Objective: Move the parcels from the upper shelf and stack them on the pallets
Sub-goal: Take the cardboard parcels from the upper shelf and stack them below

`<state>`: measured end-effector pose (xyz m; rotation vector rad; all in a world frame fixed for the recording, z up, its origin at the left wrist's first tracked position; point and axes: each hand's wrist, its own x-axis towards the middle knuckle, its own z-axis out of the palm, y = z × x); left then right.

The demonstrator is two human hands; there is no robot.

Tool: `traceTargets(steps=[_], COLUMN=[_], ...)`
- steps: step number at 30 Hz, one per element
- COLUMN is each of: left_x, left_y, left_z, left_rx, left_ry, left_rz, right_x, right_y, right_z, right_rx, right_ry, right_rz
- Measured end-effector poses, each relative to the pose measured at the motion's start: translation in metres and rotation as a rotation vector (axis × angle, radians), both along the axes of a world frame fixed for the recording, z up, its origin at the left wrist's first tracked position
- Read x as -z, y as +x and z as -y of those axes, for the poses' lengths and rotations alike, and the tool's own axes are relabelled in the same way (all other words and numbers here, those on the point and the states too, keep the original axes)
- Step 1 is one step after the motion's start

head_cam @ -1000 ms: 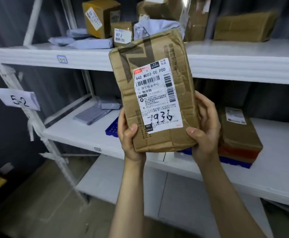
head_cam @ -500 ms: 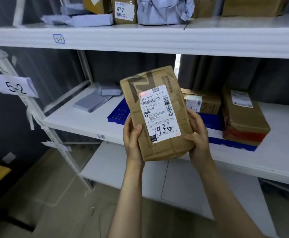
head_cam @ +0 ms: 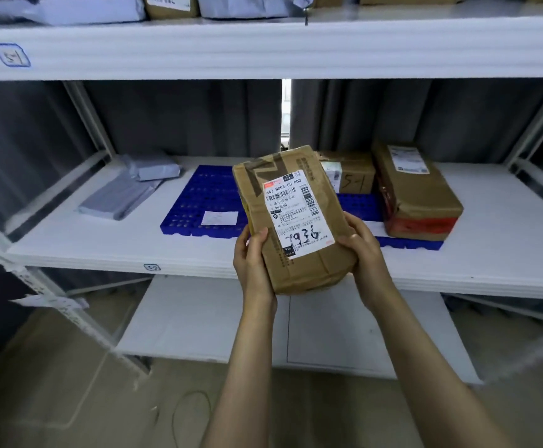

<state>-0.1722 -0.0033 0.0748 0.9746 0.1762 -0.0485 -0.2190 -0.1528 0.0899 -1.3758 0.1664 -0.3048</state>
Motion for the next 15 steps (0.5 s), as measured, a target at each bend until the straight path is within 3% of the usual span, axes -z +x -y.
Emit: traceTargets(steps=[15], left_x=[0.009], left_y=[0.015], left_z=[0.032], left_rx=[0.02], left_ry=[0.043], left_rz=[-0.16], right_x=[0.01], right_y=[0.001], right_z=[0.012], right_rx=[0.132], right_ry=[0.037], right_rz=[-0.263])
